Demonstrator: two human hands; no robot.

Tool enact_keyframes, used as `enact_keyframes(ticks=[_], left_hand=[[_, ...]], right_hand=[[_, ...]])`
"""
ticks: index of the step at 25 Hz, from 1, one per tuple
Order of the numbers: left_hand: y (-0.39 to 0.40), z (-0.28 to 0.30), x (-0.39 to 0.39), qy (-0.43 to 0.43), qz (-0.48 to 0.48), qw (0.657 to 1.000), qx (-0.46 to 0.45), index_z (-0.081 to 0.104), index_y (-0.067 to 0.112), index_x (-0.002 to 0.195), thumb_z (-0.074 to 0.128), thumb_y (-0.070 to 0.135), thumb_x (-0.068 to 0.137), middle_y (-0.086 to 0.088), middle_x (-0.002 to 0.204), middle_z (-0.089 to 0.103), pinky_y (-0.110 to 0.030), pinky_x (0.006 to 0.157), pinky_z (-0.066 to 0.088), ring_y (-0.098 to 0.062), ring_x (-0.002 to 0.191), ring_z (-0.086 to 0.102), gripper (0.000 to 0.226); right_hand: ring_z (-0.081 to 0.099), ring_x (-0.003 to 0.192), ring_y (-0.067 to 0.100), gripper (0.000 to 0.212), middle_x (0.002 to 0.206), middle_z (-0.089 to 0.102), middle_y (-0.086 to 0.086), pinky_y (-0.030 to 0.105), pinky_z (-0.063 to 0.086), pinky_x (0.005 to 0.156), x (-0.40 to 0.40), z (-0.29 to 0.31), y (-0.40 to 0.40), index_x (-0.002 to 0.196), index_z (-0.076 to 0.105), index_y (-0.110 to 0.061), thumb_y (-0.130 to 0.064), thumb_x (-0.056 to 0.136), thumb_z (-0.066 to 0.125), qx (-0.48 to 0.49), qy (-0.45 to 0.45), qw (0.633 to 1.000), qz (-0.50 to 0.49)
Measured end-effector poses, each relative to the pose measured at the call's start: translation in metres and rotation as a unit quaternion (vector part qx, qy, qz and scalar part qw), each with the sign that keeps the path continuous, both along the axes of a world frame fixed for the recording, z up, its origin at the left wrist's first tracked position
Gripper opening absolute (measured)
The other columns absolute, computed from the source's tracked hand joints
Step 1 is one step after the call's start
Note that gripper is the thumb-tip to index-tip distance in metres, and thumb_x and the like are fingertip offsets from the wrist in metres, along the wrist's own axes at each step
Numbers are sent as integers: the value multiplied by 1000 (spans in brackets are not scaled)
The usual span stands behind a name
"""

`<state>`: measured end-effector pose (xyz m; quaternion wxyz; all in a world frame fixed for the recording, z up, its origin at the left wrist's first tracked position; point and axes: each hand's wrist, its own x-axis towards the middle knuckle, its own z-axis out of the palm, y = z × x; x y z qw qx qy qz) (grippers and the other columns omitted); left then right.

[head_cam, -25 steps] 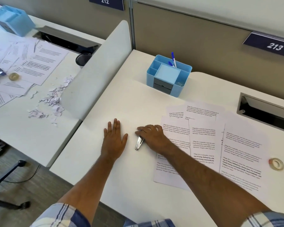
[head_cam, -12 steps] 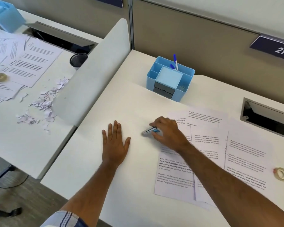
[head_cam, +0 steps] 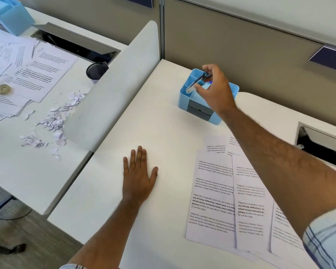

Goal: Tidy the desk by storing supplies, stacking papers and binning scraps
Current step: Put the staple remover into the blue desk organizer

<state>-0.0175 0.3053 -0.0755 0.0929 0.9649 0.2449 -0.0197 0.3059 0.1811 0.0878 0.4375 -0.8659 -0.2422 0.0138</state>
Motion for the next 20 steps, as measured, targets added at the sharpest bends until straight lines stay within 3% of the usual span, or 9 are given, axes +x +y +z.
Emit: enact_keyframes(ticks=[9,16,20], left_hand=[[1,0,-1,4,4,1000,-3,12,10,163,33,54,103,-4,172,3,-52,128,9,-24,159,0,77],[0,0,-1,2,6,1000,-10,12,11,163,34,53,103,-3,173,3,-52,128,9,-23,159,-1,77],[1,0,0,1,6,1000,-13,12,11,163,34,53,102,-3,173,4,-51,128,7,-23,159,0,77]], right_hand=[[53,125,22,56,134,59,5,41,47,107,27,-27,37,135,53,-16,-20,87,79,-131,-24,990,46],[52,126,24,54,130,62,6,39,51,101,22,-33,44,135,52,-17,-23,89,78,-192,-38,979,63],[53,121,22,48,126,64,3,37,50,97,18,-31,39,132,54,-17,-27,90,76,-177,-44,981,58]])
